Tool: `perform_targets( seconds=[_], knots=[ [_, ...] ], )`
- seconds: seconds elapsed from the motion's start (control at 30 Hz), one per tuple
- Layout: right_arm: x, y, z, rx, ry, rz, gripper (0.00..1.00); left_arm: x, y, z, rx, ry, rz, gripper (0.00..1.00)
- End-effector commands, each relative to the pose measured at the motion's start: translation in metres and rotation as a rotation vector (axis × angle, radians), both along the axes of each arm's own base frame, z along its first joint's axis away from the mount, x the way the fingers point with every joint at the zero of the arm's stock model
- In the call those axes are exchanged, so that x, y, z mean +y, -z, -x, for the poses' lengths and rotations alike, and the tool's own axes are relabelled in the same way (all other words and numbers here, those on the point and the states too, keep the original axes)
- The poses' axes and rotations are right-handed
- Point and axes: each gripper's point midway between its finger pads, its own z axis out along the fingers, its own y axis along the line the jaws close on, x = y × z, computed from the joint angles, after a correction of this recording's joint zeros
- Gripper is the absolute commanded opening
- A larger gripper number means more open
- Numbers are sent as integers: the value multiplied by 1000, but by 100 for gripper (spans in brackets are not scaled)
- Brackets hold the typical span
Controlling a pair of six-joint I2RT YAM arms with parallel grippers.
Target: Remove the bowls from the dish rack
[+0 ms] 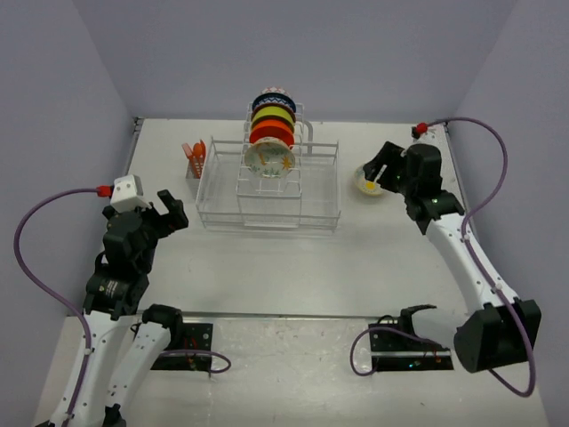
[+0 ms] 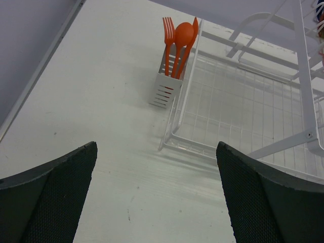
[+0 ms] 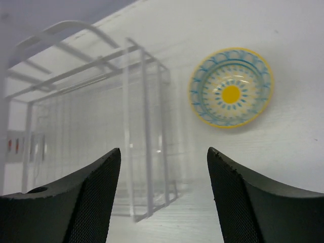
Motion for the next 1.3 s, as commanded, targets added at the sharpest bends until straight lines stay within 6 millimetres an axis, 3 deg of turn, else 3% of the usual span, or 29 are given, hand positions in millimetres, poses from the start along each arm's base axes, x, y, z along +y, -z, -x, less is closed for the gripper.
perform_targets(
  seconds=[0.0,0.07,0.1,0.13,0.17,0.27,0.37,0.4,0.43,0.53,0.63,0.93,1.27],
  knots=[
    [45,-48,12,-148,-152,192,70,0,-6,-5,-24,1,-3,100],
    [74,-59,18,-164,-248,292,71,0,-5,-5,-21,1,-4,100],
    [98,-86,24,-225,-272,344,71,0,-5,-5,-22,2,-3,100],
    [107,-94,28,-254,-319,428,71,0,-4,-5,-19,2,-3,100],
    [121,-116,31,-311,-334,442,71,-1,-4,-6,-16,4,-4,100],
    [168,-159,58,-457,-463,507,69,0,-2,-6,-10,1,-6,100],
    [180,-187,56,-584,-472,742,66,2,-3,-5,-8,-13,-7,100],
    [196,-185,54,-602,-501,819,65,3,-2,-5,-6,-18,-6,100],
    [189,-193,47,-611,-451,954,65,4,-2,-5,-5,-24,-8,100],
    [200,-196,39,-607,-457,1099,63,12,2,-4,15,-74,-11,100],
    [214,-192,36,-604,-516,1131,57,13,4,-6,29,-81,-14,100],
    [245,-181,39,-618,-629,1124,57,8,7,-9,40,-54,-13,100],
    [260,-172,24,-637,-618,1194,49,5,3,-7,24,-33,-7,100]
  ],
)
